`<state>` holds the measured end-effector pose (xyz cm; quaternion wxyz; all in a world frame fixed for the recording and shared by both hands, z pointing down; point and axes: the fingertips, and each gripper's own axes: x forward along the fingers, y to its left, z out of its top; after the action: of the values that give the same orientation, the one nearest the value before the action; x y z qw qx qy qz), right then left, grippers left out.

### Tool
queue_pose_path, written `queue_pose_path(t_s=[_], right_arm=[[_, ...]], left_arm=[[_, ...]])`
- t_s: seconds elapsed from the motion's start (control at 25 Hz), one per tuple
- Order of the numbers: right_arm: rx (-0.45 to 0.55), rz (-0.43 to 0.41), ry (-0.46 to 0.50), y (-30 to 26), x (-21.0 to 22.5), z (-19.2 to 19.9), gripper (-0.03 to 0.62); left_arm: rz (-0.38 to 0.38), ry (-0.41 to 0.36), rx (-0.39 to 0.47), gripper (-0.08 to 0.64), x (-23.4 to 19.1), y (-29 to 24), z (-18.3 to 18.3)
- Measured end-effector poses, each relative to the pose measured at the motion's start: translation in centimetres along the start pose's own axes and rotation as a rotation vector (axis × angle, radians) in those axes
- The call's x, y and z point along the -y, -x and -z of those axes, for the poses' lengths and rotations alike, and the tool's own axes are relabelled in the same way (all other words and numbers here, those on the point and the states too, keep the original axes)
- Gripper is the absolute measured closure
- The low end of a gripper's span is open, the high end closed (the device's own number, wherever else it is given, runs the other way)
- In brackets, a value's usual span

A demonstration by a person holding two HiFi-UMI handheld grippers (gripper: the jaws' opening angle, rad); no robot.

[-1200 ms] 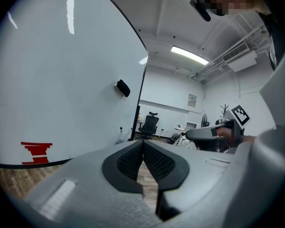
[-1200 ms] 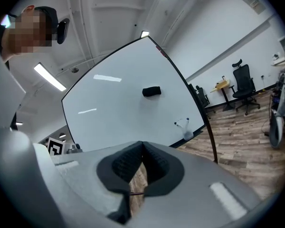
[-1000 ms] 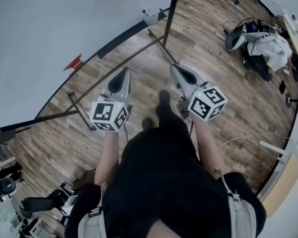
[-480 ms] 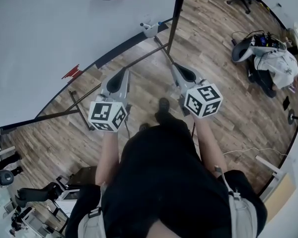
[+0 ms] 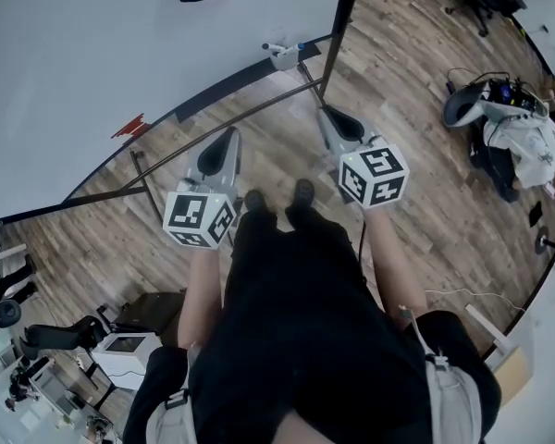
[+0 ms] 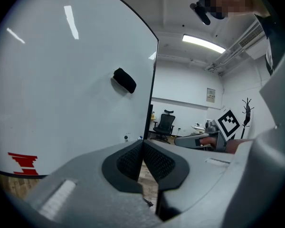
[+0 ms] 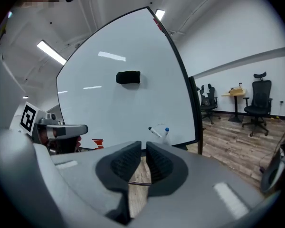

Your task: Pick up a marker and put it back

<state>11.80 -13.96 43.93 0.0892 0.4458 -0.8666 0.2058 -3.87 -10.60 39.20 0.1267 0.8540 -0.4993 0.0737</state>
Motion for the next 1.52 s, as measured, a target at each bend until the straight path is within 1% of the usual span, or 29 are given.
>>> queue_pose_path(t_s=[0.12,0.16,0.28,0.44,0.64,0.96,1.16,1.32,1.52], right_arm=[[-0.024,-0.020,0.012,-1.5,0.8,0.0,0.563],[-0.030,-0.021,0.013,-1.9,1.1,0.0,0.549],[-0.043,-0.017,0.006,-3.1,1.8,-0.1,0.535],[-0.048,0.002,0.003,-5.4,3.2,-0.5,0.503],[-0.056,0.039,-0.033,-8.3,5.2,-0.7,0.483],[-0.098,0.067,-0.036,-12.4,7.0,-1.1,0.477],[-0.128,0.067,-0.022,-15.1,7.5,-1.1,0.472],[-0.159,0.071,-0.031,-16.4,8.3,-0.5,0.471],[-0.171,0.084,-0.020,-17.8,8.7,-0.5,0.472]], left_arm=[[-0.018,-0.002,0.006,0.548,-0.3,-0.5,-0.3],[-0.021,-0.001,0.006,0.548,-0.4,-0.6,-0.4],[-0.021,0.002,0.001,0.548,-0.4,-1.0,-0.5],[-0.008,-0.005,0.009,0.549,-0.9,-2.2,-1.1],[0.009,-0.001,0.017,0.548,-1.6,-3.5,-1.4],[0.011,-0.005,0.018,0.548,-3.6,-3.9,-2.1],[-0.007,0.007,0.021,0.548,-5.0,-4.5,-2.2],[-0.016,0.013,0.018,0.548,-5.4,-4.5,-2.2],[-0.039,0.023,0.019,0.548,-6.5,-4.3,-2.0]])
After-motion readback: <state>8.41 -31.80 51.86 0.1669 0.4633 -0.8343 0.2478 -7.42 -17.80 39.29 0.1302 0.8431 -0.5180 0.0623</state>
